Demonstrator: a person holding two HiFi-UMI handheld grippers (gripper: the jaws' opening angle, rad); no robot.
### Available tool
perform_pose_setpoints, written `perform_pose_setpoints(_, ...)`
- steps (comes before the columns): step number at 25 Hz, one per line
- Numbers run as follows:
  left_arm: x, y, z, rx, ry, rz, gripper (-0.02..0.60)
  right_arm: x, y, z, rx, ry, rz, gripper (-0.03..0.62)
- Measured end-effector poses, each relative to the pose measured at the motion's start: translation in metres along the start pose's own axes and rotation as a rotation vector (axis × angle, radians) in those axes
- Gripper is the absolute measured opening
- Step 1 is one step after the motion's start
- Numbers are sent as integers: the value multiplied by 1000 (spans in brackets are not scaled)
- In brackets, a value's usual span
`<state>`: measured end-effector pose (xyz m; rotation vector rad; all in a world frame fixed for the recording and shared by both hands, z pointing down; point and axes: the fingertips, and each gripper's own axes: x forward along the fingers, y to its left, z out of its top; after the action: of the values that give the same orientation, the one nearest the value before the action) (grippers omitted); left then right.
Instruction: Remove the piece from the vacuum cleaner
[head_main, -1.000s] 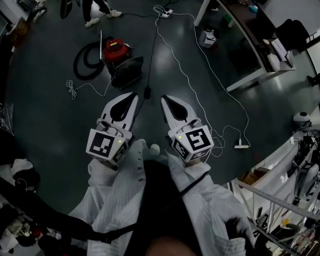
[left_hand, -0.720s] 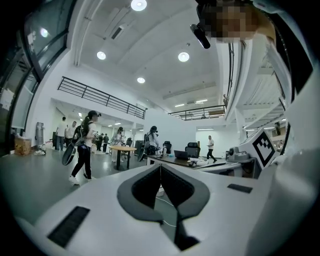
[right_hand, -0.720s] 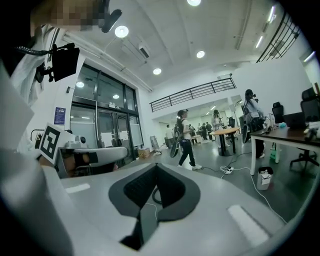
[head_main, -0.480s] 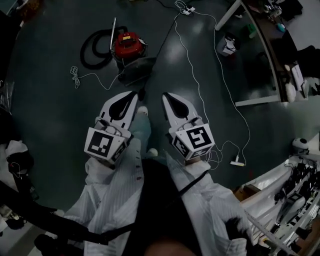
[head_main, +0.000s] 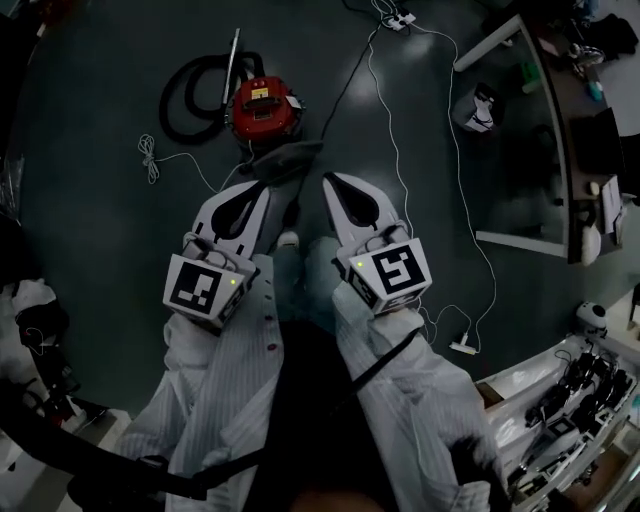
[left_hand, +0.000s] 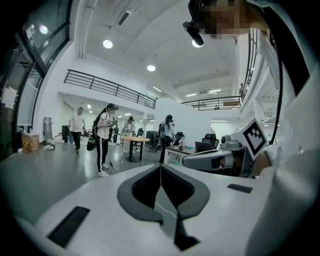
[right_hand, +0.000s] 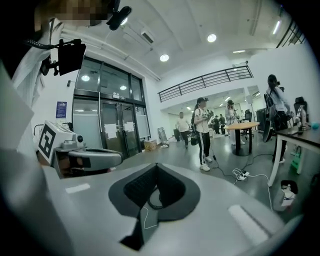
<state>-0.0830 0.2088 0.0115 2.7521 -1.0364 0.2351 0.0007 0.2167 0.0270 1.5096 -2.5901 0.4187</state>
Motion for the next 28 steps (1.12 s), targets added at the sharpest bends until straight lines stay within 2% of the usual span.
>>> perform_pose_setpoints(5, 67, 49, -19, -67, 66, 90, 5, 64, -60, -16, 2, 105, 93, 0)
perform_pose_setpoints(9, 118, 86, -37, -76, 101, 168, 5, 116, -93, -36, -54, 198, 220, 2)
perform_pose_setpoints(14, 162, 118, -80, -111, 177, 248, 5, 161, -124, -72, -111, 291, 373, 0)
perform_pose_setpoints(20, 196, 163, -169, -152, 244, 254, 5, 216, -159, -168, -164, 465, 416, 2)
perform_pose_setpoints(24, 221, 201, -242, -119, 333, 221, 6, 253, -176, -243, -198, 532, 437, 2)
perform_pose_setpoints(28, 249, 240, -321, -76, 376, 174, 6, 279, -182, -327, -234, 605, 475, 2)
